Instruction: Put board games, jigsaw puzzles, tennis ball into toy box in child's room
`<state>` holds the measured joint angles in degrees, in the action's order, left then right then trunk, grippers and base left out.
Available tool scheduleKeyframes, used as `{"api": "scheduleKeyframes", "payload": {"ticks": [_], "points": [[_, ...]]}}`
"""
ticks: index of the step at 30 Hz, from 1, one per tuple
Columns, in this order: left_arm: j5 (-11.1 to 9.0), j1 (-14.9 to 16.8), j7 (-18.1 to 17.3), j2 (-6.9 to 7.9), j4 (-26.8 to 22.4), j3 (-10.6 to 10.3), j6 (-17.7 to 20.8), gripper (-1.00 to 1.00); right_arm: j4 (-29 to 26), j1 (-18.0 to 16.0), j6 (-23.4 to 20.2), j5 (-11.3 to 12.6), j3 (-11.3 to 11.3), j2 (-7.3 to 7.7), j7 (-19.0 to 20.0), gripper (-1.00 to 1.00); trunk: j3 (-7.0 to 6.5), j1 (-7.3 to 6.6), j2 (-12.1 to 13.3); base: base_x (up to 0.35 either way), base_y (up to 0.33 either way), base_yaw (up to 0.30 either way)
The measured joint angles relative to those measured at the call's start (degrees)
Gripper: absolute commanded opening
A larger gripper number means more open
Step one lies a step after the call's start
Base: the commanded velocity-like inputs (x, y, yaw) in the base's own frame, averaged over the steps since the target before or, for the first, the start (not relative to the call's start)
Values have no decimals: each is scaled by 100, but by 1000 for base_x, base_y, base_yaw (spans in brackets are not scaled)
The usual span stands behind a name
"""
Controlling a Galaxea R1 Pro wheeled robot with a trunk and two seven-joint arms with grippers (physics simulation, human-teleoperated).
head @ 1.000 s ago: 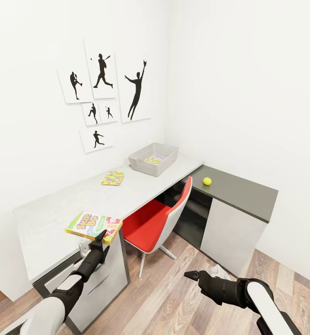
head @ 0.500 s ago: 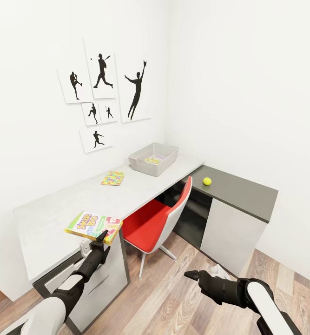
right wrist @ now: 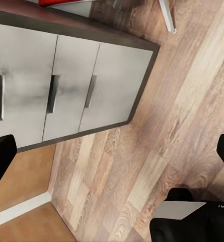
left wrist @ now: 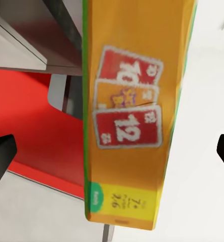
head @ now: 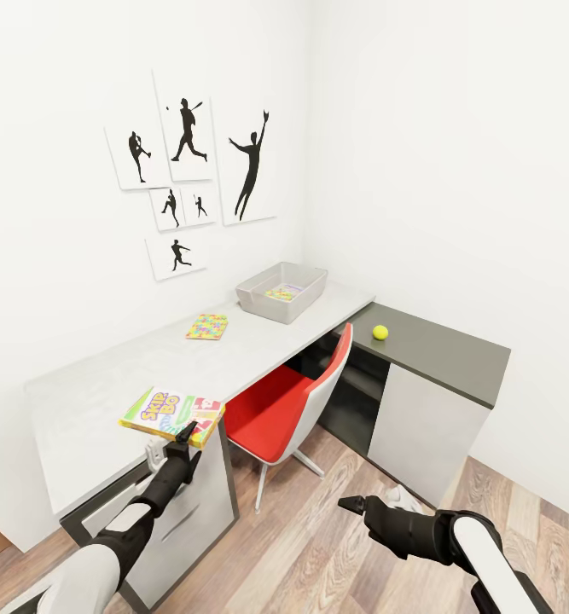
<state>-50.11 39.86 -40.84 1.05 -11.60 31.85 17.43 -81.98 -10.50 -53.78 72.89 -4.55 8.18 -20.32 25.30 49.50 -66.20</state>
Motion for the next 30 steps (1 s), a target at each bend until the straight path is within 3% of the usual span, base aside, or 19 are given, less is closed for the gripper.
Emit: {"api": "scheduleKeyframes", "payload": {"ticks": [21,30], "points": [[48,8,20,0,-30,-6,7,100,-3,-1,0,0,6,38,0,100,0,0,0,0,0,0],[46,17,204,13,-60,-26,0,100,3,0,0,0,0,15,0,100,0,0,0,0,0,0]]}}
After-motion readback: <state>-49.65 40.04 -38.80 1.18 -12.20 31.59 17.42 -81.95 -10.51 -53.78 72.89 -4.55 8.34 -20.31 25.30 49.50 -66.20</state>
